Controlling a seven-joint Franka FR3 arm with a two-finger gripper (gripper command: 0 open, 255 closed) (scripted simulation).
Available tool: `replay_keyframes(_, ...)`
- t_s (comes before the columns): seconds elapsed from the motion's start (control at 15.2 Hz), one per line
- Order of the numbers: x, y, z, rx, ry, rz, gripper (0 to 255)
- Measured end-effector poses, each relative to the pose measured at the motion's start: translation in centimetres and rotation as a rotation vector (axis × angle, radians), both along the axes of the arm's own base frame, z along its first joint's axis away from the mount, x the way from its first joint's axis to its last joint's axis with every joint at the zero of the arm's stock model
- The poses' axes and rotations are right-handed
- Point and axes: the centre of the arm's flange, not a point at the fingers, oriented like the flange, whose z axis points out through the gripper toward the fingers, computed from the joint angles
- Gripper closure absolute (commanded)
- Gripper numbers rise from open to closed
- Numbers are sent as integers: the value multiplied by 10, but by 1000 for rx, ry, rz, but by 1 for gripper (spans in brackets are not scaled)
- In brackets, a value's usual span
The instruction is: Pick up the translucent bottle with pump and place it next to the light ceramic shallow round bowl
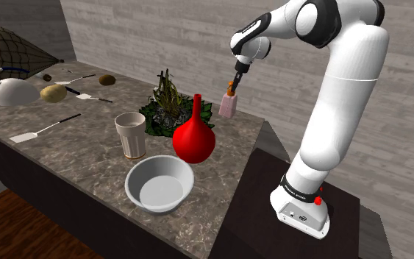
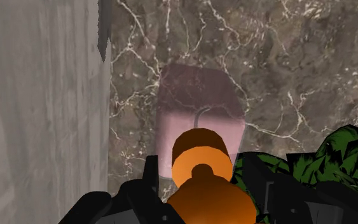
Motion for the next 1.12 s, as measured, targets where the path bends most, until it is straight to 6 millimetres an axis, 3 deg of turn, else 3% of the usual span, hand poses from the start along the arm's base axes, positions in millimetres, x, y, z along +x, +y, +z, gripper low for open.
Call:
replay_keyframes(0.59,0,0,0,0,-1,0,255)
replay_keyframes(1.12,-1,0,37,0,0,0,255)
